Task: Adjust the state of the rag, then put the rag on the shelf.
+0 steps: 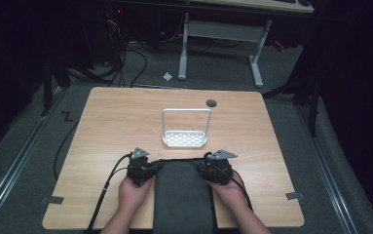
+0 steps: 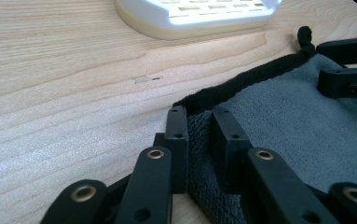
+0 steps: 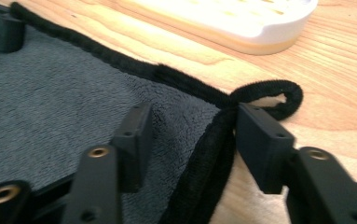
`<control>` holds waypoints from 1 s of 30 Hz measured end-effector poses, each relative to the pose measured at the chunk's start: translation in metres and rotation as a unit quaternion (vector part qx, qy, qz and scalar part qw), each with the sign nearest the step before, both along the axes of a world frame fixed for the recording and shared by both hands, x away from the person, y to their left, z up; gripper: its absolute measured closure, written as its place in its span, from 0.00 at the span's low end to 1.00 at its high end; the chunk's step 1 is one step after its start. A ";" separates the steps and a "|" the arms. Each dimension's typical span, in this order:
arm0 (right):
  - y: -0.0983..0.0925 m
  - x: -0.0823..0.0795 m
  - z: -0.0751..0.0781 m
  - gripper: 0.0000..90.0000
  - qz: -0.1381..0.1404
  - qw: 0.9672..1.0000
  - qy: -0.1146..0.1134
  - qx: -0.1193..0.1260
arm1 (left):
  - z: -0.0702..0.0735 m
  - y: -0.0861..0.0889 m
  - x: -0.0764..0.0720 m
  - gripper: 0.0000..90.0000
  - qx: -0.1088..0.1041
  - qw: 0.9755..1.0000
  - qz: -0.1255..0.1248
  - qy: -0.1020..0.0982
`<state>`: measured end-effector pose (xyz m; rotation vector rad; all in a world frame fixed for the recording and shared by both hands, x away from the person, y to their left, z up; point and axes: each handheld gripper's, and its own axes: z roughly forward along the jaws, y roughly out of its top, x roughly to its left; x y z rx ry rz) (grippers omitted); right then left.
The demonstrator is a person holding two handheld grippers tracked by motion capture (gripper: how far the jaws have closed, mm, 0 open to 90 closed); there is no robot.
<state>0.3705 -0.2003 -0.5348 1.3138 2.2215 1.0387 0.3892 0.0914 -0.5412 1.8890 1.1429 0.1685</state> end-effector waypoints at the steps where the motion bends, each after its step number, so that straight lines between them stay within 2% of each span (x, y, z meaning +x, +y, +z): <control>1: 0.000 -0.001 0.000 0.65 0.003 1.000 0.003 0.003 | 0.000 0.000 0.000 0.86 0.000 1.000 0.000 0.000; 5: -0.001 -0.002 0.000 0.79 0.012 1.000 0.009 0.022 | 0.000 0.000 -0.001 0.86 0.003 1.000 -0.001 -0.001; 9: 0.003 -0.004 0.000 0.86 0.020 1.000 0.005 0.012 | 0.000 0.000 -0.001 0.87 0.005 1.000 0.000 -0.002; 11: 0.004 -0.005 0.000 0.86 0.023 1.000 -0.001 0.001 | 0.000 0.000 -0.001 0.88 0.006 1.000 0.000 -0.002; 15: 0.005 -0.007 0.003 0.87 0.023 1.000 -0.012 -0.002 | 0.002 -0.001 -0.002 0.90 0.011 1.000 -0.001 -0.008; 19: 0.005 -0.011 0.007 0.87 0.026 0.999 -0.027 0.003 | 0.005 0.002 -0.004 0.91 -0.011 1.000 0.005 -0.013; 25: 0.004 -0.014 0.016 0.87 0.020 0.999 -0.038 0.021 | 0.013 0.000 -0.010 0.91 -0.010 0.999 0.008 -0.048; 30: 0.001 -0.017 0.023 0.87 0.017 0.998 -0.049 0.033 | 0.024 0.000 -0.016 0.91 -0.028 0.997 0.012 -0.068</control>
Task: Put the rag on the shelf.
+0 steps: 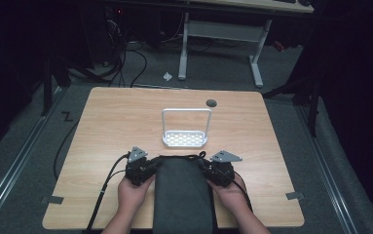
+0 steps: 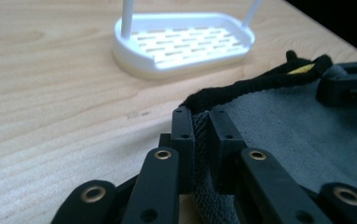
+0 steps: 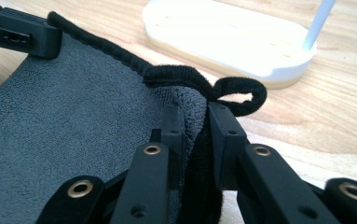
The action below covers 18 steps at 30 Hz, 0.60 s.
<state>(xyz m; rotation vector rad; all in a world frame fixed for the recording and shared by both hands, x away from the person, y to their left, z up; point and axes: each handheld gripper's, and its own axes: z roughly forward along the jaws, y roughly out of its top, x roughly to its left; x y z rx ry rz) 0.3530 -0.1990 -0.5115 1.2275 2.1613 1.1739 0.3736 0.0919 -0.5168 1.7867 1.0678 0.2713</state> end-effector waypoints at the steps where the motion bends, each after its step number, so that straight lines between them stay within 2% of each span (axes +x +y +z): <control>1: 0.000 -0.001 0.002 0.87 -0.002 1.000 -0.004 0.003 | 0.002 0.000 -0.001 0.91 -0.001 1.000 0.000 -0.003; 8: -0.001 -0.007 0.018 0.87 -0.005 0.999 -0.047 -0.002 | 0.023 -0.002 -0.007 0.92 -0.006 0.999 -0.002 -0.043; 11: 0.000 -0.009 0.026 0.87 -0.005 0.998 -0.067 -0.003 | 0.034 -0.002 -0.009 0.92 -0.009 0.998 -0.005 -0.056; 18: 0.000 -0.008 0.046 0.86 -0.004 0.995 -0.099 -0.004 | 0.059 -0.004 -0.008 0.92 -0.019 0.996 -0.007 -0.082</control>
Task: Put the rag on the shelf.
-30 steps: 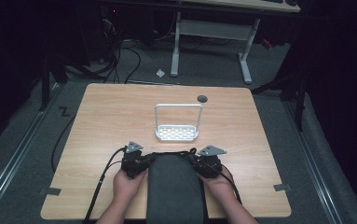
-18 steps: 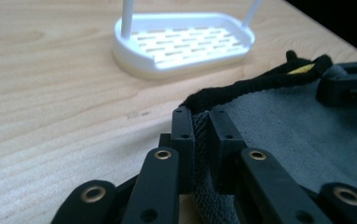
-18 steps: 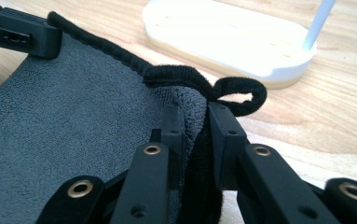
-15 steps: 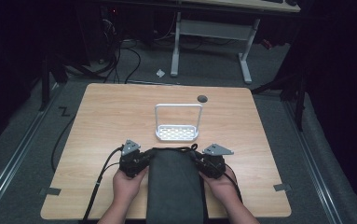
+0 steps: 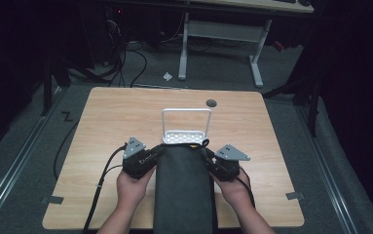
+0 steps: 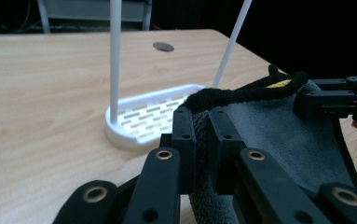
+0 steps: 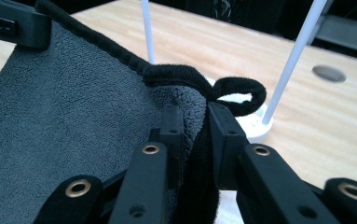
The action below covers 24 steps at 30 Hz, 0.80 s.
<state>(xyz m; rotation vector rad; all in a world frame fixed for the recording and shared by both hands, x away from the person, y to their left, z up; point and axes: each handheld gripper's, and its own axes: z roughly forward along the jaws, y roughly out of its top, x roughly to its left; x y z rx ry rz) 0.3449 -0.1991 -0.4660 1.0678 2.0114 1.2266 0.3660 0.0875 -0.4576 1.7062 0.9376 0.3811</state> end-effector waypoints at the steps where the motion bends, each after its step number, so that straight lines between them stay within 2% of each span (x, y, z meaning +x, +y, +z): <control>1: 0.000 0.000 0.003 0.86 0.000 1.000 -0.006 0.000 | 0.003 0.000 0.001 0.92 -0.002 1.000 0.000 -0.002; 12: -0.001 0.003 0.034 0.86 0.004 0.999 -0.043 0.015 | 0.037 0.000 0.006 0.92 -0.009 0.999 0.008 -0.039; 24: 0.001 0.005 0.069 0.86 0.000 0.996 -0.088 0.032 | 0.076 0.001 0.008 0.92 -0.020 0.996 0.013 -0.086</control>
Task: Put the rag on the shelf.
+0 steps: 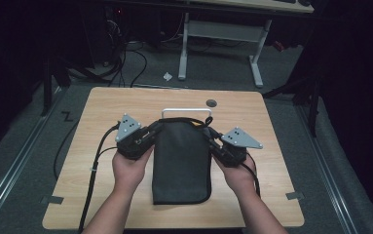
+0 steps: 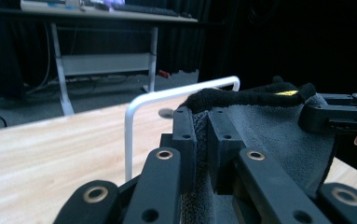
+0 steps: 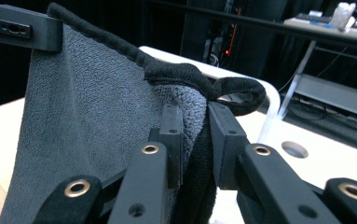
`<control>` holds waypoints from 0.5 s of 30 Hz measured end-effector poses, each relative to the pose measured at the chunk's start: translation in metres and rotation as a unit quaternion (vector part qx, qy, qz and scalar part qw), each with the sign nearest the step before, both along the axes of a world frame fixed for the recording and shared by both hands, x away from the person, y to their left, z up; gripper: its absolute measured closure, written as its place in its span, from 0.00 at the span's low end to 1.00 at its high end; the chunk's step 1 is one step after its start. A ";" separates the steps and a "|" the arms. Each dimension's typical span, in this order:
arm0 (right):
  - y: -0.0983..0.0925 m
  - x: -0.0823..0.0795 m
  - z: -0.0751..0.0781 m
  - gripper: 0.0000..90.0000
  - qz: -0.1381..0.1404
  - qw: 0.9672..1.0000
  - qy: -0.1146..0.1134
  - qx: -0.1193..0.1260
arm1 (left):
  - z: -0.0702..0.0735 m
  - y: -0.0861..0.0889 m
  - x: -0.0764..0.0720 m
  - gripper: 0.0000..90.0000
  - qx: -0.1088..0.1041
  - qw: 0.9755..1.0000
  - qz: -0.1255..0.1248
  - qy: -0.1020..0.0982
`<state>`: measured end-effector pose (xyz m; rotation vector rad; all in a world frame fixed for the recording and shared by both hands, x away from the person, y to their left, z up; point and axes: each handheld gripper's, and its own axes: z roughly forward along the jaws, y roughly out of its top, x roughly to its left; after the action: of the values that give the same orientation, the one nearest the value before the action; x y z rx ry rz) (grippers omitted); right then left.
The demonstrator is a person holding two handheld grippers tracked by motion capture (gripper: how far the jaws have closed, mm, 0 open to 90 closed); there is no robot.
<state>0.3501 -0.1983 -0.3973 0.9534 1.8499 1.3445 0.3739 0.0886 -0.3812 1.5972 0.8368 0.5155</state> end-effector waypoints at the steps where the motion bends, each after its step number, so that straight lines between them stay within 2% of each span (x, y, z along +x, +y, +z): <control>1: 0.000 0.000 0.003 0.86 0.000 1.000 -0.005 0.002 | 0.002 0.000 0.000 0.92 -0.003 1.000 0.000 -0.003; 15: -0.003 -0.003 0.036 0.86 0.002 0.999 -0.042 0.025 | 0.029 0.003 -0.005 0.92 -0.025 0.999 -0.001 -0.042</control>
<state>0.3469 -0.2014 -0.3615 0.9059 1.7632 1.4180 0.3689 0.0913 -0.3520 1.5193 0.7792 0.5533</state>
